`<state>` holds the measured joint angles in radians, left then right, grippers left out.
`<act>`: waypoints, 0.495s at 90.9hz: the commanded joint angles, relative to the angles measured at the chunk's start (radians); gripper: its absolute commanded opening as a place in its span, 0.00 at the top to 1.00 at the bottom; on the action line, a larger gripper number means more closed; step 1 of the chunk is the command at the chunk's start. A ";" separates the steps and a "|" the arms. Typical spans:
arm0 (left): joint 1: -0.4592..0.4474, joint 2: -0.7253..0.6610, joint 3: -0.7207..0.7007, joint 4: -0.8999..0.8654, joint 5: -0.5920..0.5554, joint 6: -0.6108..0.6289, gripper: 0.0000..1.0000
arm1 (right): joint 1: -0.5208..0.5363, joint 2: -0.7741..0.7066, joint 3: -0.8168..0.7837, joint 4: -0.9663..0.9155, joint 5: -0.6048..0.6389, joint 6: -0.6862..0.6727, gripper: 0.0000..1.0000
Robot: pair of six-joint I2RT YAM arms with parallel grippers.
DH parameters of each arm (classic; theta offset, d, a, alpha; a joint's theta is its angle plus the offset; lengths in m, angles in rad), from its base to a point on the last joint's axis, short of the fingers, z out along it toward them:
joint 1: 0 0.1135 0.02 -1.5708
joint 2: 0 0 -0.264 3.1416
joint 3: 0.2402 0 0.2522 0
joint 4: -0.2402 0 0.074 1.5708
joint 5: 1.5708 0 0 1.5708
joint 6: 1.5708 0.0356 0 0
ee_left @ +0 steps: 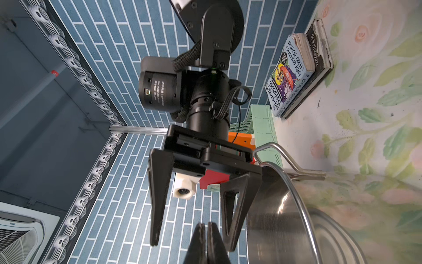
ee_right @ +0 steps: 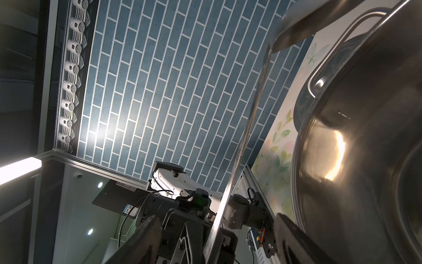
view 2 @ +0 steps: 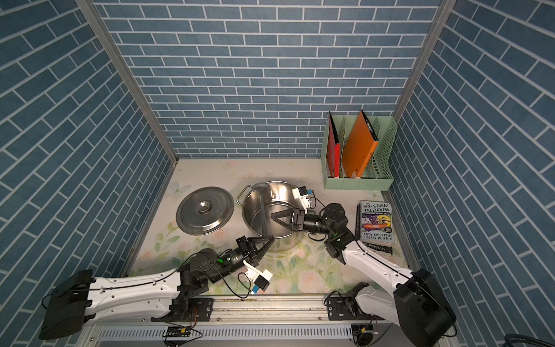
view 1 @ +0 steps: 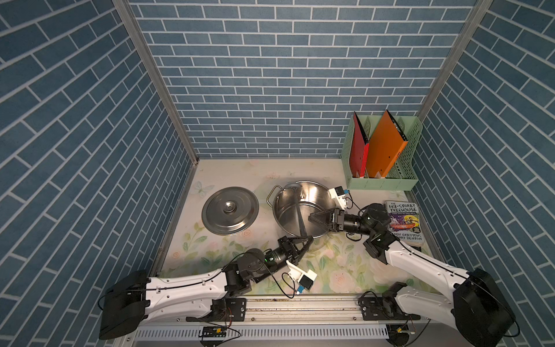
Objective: Stir the soup with a spoon
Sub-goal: Place the spoon at the center of the board.
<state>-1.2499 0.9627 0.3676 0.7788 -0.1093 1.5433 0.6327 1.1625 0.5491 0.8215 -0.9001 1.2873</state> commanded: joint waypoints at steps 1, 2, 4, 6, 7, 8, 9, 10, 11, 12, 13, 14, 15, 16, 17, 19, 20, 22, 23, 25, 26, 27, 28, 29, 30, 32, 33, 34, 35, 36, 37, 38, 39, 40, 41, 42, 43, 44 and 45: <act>-0.027 -0.016 0.019 0.013 0.005 0.037 1.00 | 0.017 0.024 0.059 0.093 -0.042 0.020 0.21; -0.030 -0.015 0.020 0.013 0.005 0.041 1.00 | 0.018 0.028 0.061 0.092 -0.042 0.020 0.21; -0.033 -0.013 0.021 0.012 0.005 0.045 1.00 | 0.021 0.033 0.064 0.091 -0.041 0.020 0.22; -0.037 -0.011 0.023 0.013 0.004 0.049 1.00 | 0.024 0.039 0.067 0.088 -0.040 0.020 0.23; -0.038 -0.011 0.023 0.013 0.004 0.051 1.00 | 0.025 0.043 0.067 0.087 -0.040 0.020 0.24; -0.038 -0.011 0.023 0.015 0.004 0.053 1.00 | 0.027 0.046 0.068 0.084 -0.038 0.020 0.25; -0.040 -0.009 0.024 0.015 0.003 0.056 1.00 | 0.029 0.048 0.068 0.083 -0.037 0.020 0.26; -0.042 -0.010 0.025 0.017 0.003 0.057 1.00 | 0.031 0.051 0.068 0.082 -0.036 0.020 0.27; -0.042 -0.010 0.025 0.019 0.003 0.058 1.00 | 0.033 0.054 0.068 0.080 -0.034 0.020 0.28; -0.043 -0.009 0.026 0.020 0.003 0.057 1.00 | 0.035 0.056 0.067 0.078 -0.031 0.020 0.29; -0.044 -0.009 0.025 0.021 0.003 0.058 1.00 | 0.035 0.058 0.066 0.076 -0.029 0.020 0.29; -0.044 -0.009 0.026 0.022 0.003 0.059 1.00 | 0.036 0.060 0.065 0.074 -0.027 0.020 0.30; -0.045 -0.009 0.026 0.022 0.003 0.058 1.00 | 0.038 0.061 0.064 0.074 -0.025 0.020 0.30; -0.046 -0.009 0.027 0.023 0.003 0.058 1.00 | 0.040 0.064 0.064 0.073 -0.023 0.019 0.31; -0.046 -0.009 0.027 0.023 0.003 0.059 1.00 | 0.041 0.066 0.062 0.072 -0.021 0.019 0.31; -0.046 -0.009 0.026 0.025 0.003 0.060 1.00 | 0.044 0.069 0.062 0.072 -0.018 0.018 0.32; -0.047 -0.011 0.026 0.026 0.003 0.062 1.00 | 0.045 0.071 0.062 0.071 -0.018 0.018 0.32; -0.046 -0.011 0.024 0.025 0.001 0.062 1.00 | 0.048 0.074 0.061 0.072 -0.017 0.018 0.33; -0.047 -0.010 0.024 0.025 0.001 0.062 1.00 | 0.049 0.075 0.061 0.072 -0.015 0.018 0.33; -0.048 -0.009 0.022 0.025 -0.001 0.063 1.00 | 0.052 0.078 0.061 0.073 -0.014 0.019 0.34; -0.048 -0.010 0.021 0.025 -0.001 0.062 1.00 | 0.053 0.079 0.061 0.072 -0.014 0.018 0.34; -0.049 -0.010 0.021 0.026 -0.002 0.062 1.00 | 0.057 0.080 0.061 0.072 -0.012 0.019 0.35; -0.049 -0.011 0.021 0.025 -0.002 0.062 1.00 | 0.057 0.082 0.061 0.071 -0.011 0.019 0.35; -0.048 -0.010 0.020 0.024 -0.002 0.062 1.00 | 0.058 0.082 0.062 0.071 -0.010 0.018 0.36; -0.049 -0.010 0.019 0.023 -0.003 0.063 1.00 | 0.059 0.083 0.063 0.072 -0.008 0.018 0.36; -0.049 -0.011 0.018 0.021 -0.003 0.063 1.00 | 0.064 0.085 0.064 0.073 -0.006 0.017 0.37; -0.050 -0.011 0.018 0.022 -0.003 0.063 1.00 | 0.066 0.086 0.066 0.073 -0.005 0.016 0.38; -0.050 -0.011 0.018 0.021 -0.003 0.063 1.00 | 0.068 0.088 0.067 0.074 -0.004 0.016 0.38; -0.050 -0.012 0.018 0.021 -0.003 0.061 1.00 | 0.070 0.089 0.067 0.075 -0.004 0.015 0.39; -0.050 -0.012 0.018 0.020 -0.003 0.061 1.00 | 0.071 0.091 0.068 0.076 -0.004 0.015 0.40; -0.051 -0.012 0.018 0.019 -0.003 0.062 1.00 | 0.073 0.091 0.069 0.077 -0.004 0.015 0.40; -0.051 -0.012 0.017 0.018 -0.003 0.062 1.00 | 0.074 0.093 0.070 0.078 -0.004 0.015 0.41; -0.052 -0.014 0.017 0.017 -0.003 0.063 1.00 | 0.076 0.093 0.071 0.080 -0.004 0.015 0.42; -0.052 -0.013 0.017 0.016 -0.004 0.063 1.00 | 0.078 0.093 0.072 0.080 -0.004 0.014 0.43; -0.052 -0.013 0.017 0.015 -0.004 0.063 1.00 | 0.079 0.094 0.073 0.081 -0.003 0.014 0.45; -0.052 -0.012 0.017 0.015 -0.004 0.065 1.00 | 0.080 0.095 0.073 0.082 -0.001 0.014 0.47; -0.052 -0.012 0.017 0.014 -0.004 0.064 1.00 | 0.081 0.095 0.073 0.082 0.001 0.014 0.49; -0.052 -0.012 0.017 0.013 -0.004 0.064 1.00 | 0.080 0.095 0.075 0.081 0.003 0.013 0.50; -0.052 -0.012 0.017 0.011 -0.004 0.064 1.00 | 0.082 0.094 0.075 0.080 0.003 0.012 0.52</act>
<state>-1.2915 0.9623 0.3679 0.7753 -0.1108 1.5913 0.6994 1.2510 0.5953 0.8600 -0.9058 1.3090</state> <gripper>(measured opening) 0.080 0.539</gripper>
